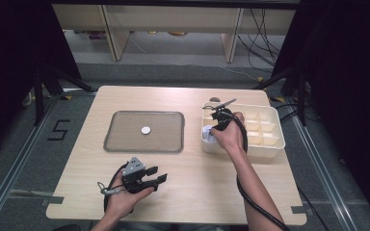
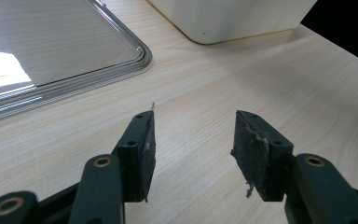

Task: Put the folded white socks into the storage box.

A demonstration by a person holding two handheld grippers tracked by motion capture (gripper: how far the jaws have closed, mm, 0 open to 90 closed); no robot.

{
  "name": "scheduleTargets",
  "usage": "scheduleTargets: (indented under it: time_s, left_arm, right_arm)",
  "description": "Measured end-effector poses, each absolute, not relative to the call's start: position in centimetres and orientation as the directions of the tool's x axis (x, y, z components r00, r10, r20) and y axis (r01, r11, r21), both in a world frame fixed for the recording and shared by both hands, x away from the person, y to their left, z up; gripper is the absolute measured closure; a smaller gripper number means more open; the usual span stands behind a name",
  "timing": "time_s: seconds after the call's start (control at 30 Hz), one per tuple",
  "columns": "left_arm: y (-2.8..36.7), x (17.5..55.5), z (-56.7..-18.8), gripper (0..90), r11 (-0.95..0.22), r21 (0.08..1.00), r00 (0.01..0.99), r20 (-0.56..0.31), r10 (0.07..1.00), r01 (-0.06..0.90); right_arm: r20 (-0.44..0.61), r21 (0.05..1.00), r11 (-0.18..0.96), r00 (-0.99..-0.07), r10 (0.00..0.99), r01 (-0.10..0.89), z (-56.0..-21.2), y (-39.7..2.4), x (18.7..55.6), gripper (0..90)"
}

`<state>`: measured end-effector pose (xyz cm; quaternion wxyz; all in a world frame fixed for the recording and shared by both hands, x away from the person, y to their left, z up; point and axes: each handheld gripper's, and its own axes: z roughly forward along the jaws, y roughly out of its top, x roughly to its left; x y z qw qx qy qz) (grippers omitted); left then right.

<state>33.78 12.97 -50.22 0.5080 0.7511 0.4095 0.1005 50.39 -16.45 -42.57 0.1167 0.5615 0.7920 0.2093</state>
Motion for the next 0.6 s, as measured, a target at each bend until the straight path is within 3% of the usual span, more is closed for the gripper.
scheduleTargets:
  time_s: [0.33,0.6]
  left_arm:
    - [12.86,33.78,-50.27,48.2,-0.144,0.843,0.640,-0.270,0.719,0.518]
    - [12.90,33.80,-50.19,48.1,-0.149,0.840,0.638,-0.267,0.723,0.521]
  right_arm:
    - [-0.025,0.474,0.369,-0.406,0.913,0.800,-42.94,-16.04,50.27,75.4]
    - [-0.030,0.454,0.368,-0.399,0.916,0.811,-43.13,-15.68,50.01,75.8]
